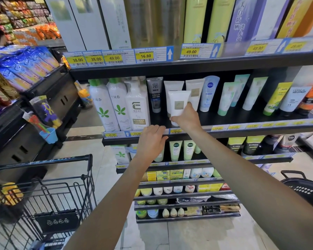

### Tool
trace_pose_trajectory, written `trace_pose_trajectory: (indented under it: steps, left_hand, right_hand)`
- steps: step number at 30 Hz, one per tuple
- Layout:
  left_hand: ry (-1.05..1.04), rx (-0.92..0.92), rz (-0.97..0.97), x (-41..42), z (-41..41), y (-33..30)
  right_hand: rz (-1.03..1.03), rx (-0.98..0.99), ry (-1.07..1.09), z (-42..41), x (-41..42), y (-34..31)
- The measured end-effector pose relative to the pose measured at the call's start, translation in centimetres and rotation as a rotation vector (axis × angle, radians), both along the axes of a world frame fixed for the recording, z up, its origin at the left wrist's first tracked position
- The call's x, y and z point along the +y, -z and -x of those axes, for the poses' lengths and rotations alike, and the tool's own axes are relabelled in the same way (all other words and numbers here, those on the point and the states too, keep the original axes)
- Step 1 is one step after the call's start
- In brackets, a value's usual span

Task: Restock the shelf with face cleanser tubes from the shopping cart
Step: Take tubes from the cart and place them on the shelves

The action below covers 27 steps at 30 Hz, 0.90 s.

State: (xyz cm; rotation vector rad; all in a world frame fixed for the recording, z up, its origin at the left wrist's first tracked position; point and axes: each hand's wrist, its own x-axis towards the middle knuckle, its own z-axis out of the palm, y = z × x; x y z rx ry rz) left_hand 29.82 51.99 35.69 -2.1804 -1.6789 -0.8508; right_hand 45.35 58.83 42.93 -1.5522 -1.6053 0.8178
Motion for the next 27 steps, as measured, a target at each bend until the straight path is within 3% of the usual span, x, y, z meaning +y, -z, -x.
trace_pose_trajectory:
  steps: [12, 27]
  left_hand:
    - [-0.025, 0.011, 0.026, -0.1, -0.2, -0.1]
    - [-0.107, -0.039, 0.189, -1.5, -1.6, -2.0]
  right_hand:
    - [0.011, 0.026, -0.013, -0.2, 0.3, 0.0]
    - [0.043, 0.021, -0.01, -2.3, -0.3, -0.7]
